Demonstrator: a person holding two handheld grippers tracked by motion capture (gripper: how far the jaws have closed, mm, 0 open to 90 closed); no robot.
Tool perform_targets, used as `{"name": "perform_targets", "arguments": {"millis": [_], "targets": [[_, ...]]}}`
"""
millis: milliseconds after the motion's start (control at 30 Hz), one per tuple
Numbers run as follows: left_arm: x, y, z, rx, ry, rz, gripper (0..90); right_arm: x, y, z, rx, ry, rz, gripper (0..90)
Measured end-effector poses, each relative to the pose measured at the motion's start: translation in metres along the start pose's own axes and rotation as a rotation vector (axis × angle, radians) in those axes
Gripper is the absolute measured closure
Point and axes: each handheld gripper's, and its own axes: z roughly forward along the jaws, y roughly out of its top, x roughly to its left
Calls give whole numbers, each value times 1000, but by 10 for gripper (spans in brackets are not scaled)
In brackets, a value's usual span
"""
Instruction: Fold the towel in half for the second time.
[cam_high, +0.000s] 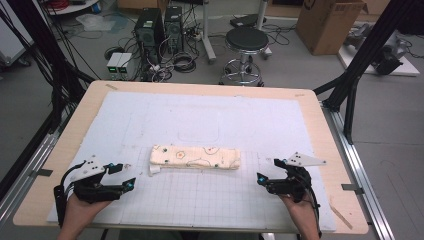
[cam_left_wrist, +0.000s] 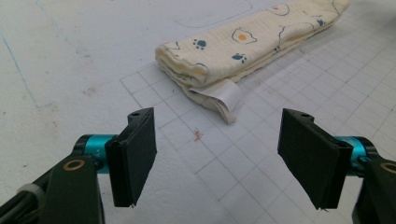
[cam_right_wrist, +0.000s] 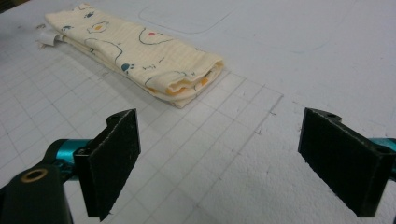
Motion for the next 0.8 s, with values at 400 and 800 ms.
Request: {"name": "perform_targets", "arguments": {"millis": [400, 800], "targets": [[-3, -1, -3, 1, 5, 12, 282, 0, -7, -6, 7, -7, 3, 123], [-3, -1, -1, 4, 9, 18, 279, 2, -7, -3, 15, -7, 0, 123]]}}
